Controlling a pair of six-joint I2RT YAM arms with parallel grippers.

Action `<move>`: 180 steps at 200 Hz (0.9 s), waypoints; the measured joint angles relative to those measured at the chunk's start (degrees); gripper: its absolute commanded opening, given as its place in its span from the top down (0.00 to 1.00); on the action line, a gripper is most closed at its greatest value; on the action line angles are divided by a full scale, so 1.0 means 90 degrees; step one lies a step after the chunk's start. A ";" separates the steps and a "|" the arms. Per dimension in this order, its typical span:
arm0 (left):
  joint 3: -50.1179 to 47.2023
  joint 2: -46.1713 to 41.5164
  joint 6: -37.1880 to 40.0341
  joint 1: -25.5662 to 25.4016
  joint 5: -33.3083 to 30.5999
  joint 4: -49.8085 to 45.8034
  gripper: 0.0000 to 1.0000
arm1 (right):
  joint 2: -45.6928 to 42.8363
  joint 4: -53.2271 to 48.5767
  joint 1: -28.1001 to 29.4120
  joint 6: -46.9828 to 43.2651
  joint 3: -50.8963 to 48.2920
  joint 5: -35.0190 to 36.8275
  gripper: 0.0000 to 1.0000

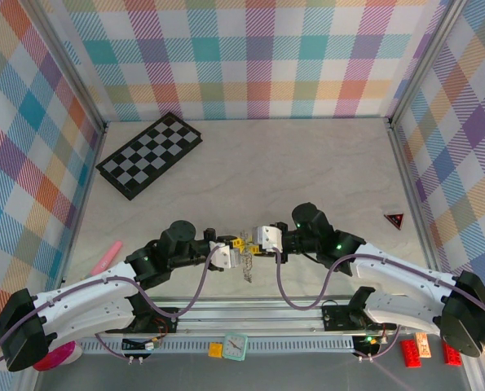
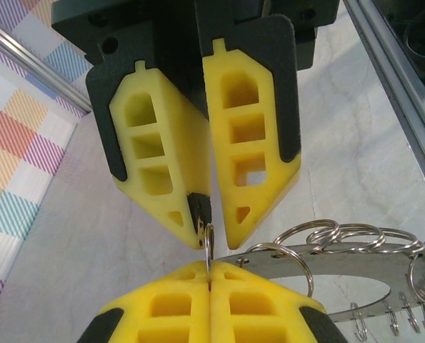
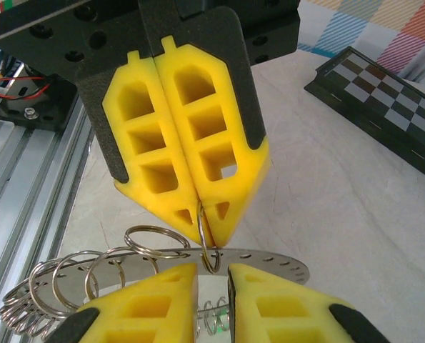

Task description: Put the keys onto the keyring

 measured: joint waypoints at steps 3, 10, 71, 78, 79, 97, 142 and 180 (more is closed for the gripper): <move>0.0000 0.0000 -0.0010 0.0000 0.0002 -0.0002 1.00 | 0.0000 0.0000 0.0000 0.0000 0.0000 -0.0002 0.81; 0.0000 0.0000 -0.0034 0.0000 0.0027 -0.0002 1.00 | 0.0000 0.0000 0.0000 0.0000 0.0000 -0.0019 0.81; 0.0000 0.0002 -0.0158 0.0000 0.0046 -0.0007 1.00 | 0.0000 0.0000 0.0000 -0.0022 0.0002 -0.0041 0.90; 0.0000 0.0005 -0.0180 0.0000 0.0046 -0.0007 1.00 | 0.0000 0.0000 0.0000 -0.0022 0.0002 -0.0041 0.91; 0.0000 0.0005 -0.0177 0.0000 0.0046 -0.0007 1.00 | 0.0000 0.0000 0.0000 -0.0022 0.0002 -0.0041 0.91; 0.0000 0.0012 -0.0231 0.0000 0.0041 -0.0007 0.99 | 0.0015 -0.0012 0.0000 -0.0019 0.0024 -0.0039 0.94; 0.0000 0.0039 -0.0369 0.0000 0.0022 -0.0005 0.94 | 0.0041 -0.0087 0.0000 -0.0022 0.0068 -0.0036 0.96; 0.0000 0.0049 -0.0495 0.0000 0.0010 -0.0007 0.93 | 0.0078 -0.0107 0.0000 -0.0022 0.0085 -0.0039 0.97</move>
